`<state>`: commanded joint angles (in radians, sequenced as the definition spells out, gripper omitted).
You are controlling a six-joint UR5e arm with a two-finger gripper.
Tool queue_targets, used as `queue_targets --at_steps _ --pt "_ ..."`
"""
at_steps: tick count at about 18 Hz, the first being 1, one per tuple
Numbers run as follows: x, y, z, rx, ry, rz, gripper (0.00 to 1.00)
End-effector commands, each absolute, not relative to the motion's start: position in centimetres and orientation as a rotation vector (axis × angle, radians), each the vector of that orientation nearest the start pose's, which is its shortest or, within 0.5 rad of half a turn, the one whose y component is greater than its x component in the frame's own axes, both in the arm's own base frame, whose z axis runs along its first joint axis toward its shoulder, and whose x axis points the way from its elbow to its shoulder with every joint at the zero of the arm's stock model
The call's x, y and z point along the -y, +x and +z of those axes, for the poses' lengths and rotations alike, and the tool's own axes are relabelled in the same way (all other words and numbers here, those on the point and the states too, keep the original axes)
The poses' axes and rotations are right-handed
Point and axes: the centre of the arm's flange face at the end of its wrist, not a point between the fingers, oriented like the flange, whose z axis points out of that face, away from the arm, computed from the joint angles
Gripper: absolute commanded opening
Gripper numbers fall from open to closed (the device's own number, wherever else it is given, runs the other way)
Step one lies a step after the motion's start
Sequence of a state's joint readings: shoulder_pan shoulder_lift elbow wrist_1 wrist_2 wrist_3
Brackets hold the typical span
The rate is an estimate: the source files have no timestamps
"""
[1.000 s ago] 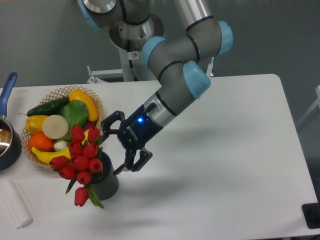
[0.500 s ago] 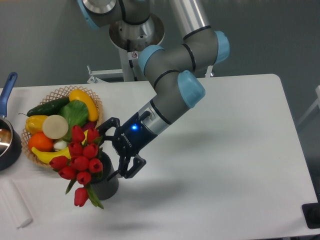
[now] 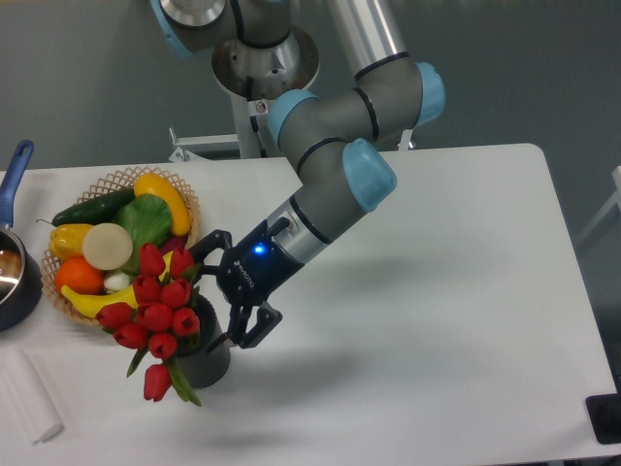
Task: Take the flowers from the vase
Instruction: 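Position the gripper around the tulip stems at the vase rim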
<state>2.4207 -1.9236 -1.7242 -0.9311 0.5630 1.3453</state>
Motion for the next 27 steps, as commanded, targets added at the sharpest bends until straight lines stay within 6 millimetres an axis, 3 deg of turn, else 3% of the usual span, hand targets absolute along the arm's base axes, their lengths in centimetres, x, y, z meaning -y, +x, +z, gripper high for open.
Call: queue_targets --at_steps 17,20,27 --pt "-57.6 -28.3 31.8 -0.647 -2.067 -0.456 0.99" --pt "-57.4 -28.0 31.5 -0.647 -2.067 -0.463 0.78" --pt "-56.9 -28.6 31.2 -0.631 -2.071 -0.462 0.4"
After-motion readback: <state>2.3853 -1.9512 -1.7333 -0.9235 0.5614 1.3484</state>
